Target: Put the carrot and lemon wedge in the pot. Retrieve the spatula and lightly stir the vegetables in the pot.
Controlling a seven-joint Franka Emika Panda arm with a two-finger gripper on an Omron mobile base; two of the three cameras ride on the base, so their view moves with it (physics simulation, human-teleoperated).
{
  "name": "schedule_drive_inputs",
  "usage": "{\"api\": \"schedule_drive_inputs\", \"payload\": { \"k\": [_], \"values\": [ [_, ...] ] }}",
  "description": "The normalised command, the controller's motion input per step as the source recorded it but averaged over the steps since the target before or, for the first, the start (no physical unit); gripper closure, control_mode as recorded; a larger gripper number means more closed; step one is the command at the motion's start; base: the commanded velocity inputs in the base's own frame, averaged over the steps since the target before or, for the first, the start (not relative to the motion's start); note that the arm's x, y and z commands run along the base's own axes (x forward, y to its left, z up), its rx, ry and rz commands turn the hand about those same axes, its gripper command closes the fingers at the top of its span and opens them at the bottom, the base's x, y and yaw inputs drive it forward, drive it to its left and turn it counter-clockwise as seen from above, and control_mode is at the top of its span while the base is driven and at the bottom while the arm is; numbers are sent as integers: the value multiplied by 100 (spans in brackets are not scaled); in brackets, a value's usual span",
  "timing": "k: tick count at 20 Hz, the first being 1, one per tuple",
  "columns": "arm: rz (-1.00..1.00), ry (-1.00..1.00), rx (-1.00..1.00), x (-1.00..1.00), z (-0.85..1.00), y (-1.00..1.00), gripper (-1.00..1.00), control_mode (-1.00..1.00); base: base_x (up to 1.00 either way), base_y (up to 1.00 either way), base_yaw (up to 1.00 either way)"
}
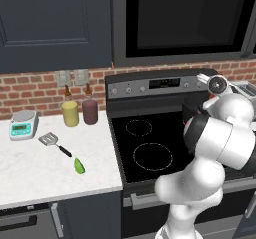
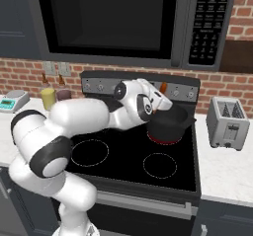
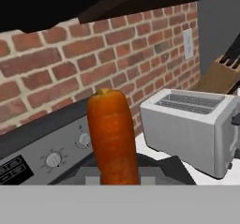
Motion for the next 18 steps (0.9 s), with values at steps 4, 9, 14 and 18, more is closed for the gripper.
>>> {"api": "schedule_drive_inputs", "payload": {
  "k": [4, 9, 14, 18],
  "values": [
    [-1, 10, 0, 56, -31, -11, 100, -100, 0, 0, 0],
    [0, 10, 0, 48, -45, -15, 100, -100, 0, 0, 0],
    [0, 8, 0, 42, -39, -18, 100, -100, 0, 0, 0],
    [0, 8, 0, 41, -41, -20, 100, -100, 0, 0, 0]
  ]
}}
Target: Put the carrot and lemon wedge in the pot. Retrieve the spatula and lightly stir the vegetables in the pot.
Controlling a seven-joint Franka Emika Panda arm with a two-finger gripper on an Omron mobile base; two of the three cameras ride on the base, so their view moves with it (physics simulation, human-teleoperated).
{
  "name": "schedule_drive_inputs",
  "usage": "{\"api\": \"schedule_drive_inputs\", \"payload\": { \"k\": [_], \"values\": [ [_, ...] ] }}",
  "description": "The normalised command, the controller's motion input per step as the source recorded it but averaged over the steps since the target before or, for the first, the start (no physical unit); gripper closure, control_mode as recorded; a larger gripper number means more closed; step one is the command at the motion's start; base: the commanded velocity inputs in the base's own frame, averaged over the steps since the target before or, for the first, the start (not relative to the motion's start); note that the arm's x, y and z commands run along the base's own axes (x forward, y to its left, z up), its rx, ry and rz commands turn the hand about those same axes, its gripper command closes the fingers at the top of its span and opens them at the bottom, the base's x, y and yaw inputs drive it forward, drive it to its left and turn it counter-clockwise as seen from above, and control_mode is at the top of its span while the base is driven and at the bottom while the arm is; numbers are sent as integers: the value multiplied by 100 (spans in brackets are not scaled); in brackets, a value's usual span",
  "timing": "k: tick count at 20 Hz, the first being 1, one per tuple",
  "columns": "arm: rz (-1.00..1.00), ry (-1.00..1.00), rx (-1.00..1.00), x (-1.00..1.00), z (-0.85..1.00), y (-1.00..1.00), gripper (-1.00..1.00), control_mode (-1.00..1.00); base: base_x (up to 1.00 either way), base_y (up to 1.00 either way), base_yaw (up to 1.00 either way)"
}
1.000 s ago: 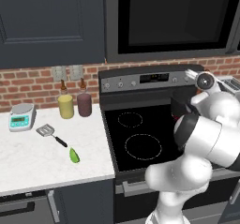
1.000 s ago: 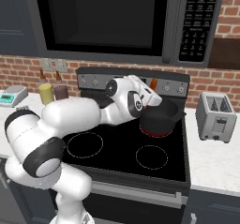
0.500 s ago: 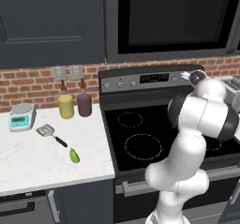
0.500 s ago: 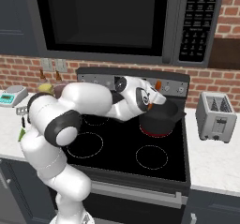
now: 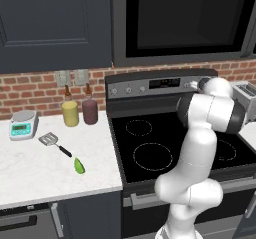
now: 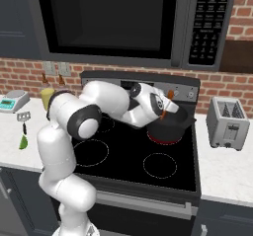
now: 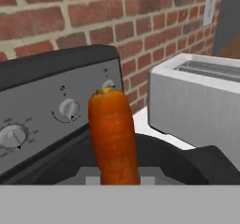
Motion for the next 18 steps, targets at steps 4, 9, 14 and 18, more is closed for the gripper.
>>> {"api": "schedule_drive_inputs", "payload": {
  "k": [4, 9, 14, 18],
  "values": [
    [0, 6, 0, 43, -33, -17, 100, -100, 0, 0, 0],
    [0, 4, 0, 37, -20, -17, 100, -100, 0, 0, 0],
    [0, 6, 0, 44, -27, -22, 100, -100, 0, 0, 0],
    [0, 5, 0, 29, -24, -18, 100, -100, 0, 0, 0]
  ]
}}
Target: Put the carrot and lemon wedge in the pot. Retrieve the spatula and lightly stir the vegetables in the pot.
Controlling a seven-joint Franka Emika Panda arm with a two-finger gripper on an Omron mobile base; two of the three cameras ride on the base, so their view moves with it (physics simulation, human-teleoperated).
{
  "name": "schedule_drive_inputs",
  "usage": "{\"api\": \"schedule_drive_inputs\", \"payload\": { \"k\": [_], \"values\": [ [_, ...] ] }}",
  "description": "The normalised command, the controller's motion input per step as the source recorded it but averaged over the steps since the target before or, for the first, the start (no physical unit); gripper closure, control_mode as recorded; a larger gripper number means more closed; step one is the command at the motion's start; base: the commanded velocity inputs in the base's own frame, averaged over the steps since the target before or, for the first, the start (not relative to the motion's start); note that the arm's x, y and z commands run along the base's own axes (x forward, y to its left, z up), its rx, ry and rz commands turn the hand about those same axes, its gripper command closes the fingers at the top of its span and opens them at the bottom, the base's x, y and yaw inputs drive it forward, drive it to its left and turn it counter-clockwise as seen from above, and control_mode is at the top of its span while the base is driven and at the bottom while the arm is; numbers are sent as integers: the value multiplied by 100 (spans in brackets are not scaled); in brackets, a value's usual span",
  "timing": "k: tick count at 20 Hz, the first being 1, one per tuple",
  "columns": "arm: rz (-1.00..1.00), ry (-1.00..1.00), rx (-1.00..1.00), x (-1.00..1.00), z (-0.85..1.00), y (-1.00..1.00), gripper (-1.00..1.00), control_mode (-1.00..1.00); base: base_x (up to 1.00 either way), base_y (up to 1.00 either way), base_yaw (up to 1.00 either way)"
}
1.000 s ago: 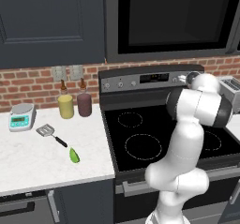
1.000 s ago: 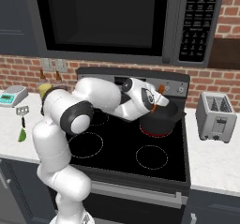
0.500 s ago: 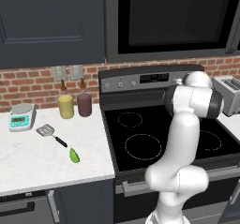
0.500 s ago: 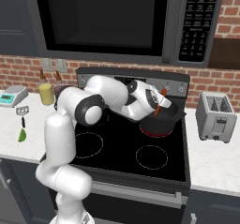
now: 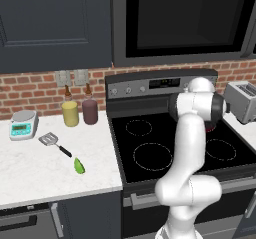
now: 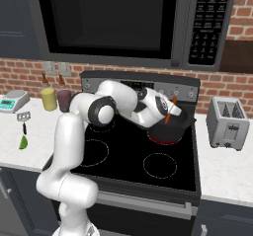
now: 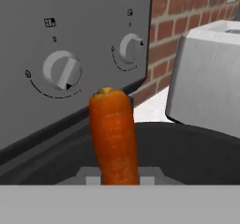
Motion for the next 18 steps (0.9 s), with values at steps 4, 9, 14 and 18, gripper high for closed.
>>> {"api": "schedule_drive_inputs", "payload": {
  "k": [4, 9, 14, 18],
  "values": [
    [0, 4, 0, 30, -18, -12, 100, -100, 0, 0, 0],
    [0, 1, 0, 7, -2, -9, -100, -100, 0, 0, 0],
    [0, 0, 1, -15, 24, -14, -100, -100, 0, 0, 0],
    [0, 0, 6, -31, 46, -3, -100, -100, 0, 0, 0]
  ]
}}
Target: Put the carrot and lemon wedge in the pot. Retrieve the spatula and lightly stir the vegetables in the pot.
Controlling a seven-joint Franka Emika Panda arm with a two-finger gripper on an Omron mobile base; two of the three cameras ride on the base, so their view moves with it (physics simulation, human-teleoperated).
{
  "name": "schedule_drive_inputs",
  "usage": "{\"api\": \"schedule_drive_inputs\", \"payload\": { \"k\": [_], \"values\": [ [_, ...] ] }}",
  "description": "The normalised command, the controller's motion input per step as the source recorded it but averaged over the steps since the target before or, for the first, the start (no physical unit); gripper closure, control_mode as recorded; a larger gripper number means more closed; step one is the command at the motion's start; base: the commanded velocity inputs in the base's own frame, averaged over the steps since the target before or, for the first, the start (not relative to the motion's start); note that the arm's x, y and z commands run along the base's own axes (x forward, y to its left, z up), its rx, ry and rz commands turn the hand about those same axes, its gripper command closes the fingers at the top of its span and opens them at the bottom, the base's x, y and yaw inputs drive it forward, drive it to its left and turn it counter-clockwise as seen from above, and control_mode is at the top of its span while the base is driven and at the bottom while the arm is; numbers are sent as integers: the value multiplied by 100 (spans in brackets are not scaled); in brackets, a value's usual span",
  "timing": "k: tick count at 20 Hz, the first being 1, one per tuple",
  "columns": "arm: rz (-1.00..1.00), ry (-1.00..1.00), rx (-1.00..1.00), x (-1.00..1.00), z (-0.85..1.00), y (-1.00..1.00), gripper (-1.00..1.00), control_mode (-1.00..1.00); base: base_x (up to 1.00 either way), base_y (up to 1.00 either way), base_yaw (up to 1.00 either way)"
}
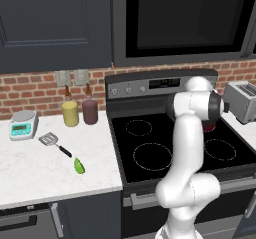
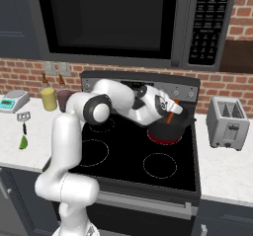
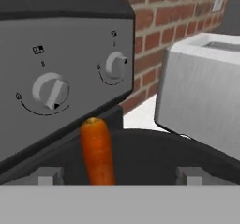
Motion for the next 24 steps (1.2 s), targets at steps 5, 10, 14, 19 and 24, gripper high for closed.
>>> {"api": "schedule_drive_inputs", "payload": {
  "k": [5, 10, 14, 19, 24],
  "values": [
    [0, -3, 5, -52, 67, 5, -100, -100, 0, 0, 0],
    [0, -6, 0, -80, 50, 49, -100, -100, 0, 0, 0],
    [0, -10, 0, -91, 30, 64, -100, -100, 0, 0, 0],
    [0, -4, -3, -85, 18, 93, -100, -100, 0, 0, 0],
    [0, -1, -1, -93, 40, 90, -100, -100, 0, 0, 0]
  ]
}}
